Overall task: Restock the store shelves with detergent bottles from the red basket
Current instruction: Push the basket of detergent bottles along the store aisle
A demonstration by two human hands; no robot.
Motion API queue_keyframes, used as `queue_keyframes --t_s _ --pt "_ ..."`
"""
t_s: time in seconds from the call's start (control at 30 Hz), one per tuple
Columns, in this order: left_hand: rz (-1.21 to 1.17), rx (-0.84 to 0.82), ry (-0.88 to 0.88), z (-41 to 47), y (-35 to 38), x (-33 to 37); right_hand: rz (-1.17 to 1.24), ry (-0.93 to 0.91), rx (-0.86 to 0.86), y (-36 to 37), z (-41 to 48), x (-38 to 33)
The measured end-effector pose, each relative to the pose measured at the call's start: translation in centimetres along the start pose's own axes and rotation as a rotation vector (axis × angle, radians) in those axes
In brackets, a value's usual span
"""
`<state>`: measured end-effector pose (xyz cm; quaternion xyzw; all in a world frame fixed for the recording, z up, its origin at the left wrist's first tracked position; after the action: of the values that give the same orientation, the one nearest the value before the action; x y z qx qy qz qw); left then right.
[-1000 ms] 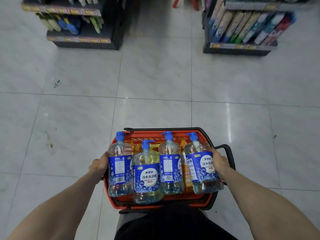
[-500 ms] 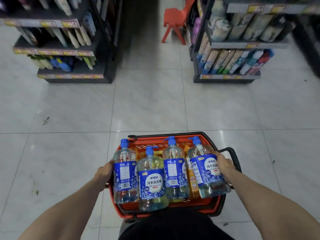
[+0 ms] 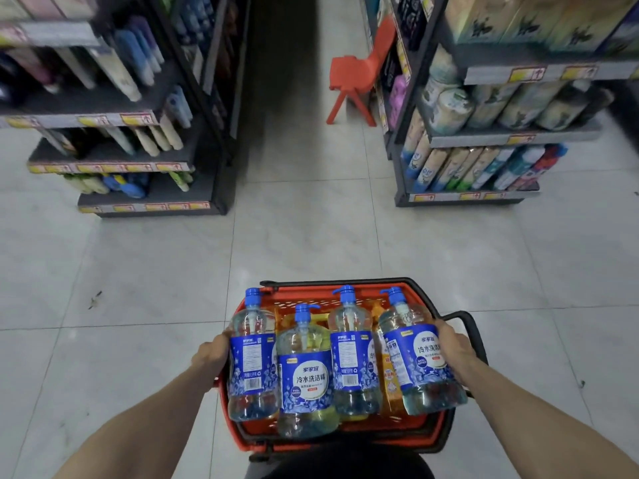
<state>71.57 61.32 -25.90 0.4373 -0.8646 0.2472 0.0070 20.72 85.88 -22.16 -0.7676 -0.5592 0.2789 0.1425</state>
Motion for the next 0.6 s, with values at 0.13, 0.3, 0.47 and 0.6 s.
queue_keyframes --t_s 0.13,0.3,0.47,0.6 --pt "-0.048 0.039 -0.011 3.6 -0.1 5.6 -0.083 -0.023 -0.014 -0.4 4.1 -8.4" --pt "-0.098 0.062 -0.031 1.3 0.3 15.9 -0.152 -0.017 0.009 -2.3 8.2 -18.5" --pt "-0.116 0.054 -0.024 2.9 -0.5 25.2 -0.137 -0.013 -0.001 -3.7 10.5 -28.1" --pt "-0.102 0.042 -0.021 6.1 -1.3 31.9 -0.134 -0.023 0.015 -4.3 12.8 -35.3"
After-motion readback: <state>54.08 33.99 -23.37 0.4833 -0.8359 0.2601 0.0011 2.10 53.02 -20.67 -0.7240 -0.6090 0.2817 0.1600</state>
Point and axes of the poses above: each hand's wrist, its own z-axis towards the middle knuckle, its own y-axis out of the palm, x = y × z, the point moved 8 cm from there along z, towards the middle knuckle, and after that the axes turned 2 degrees about -z, right-handed, at the moved point
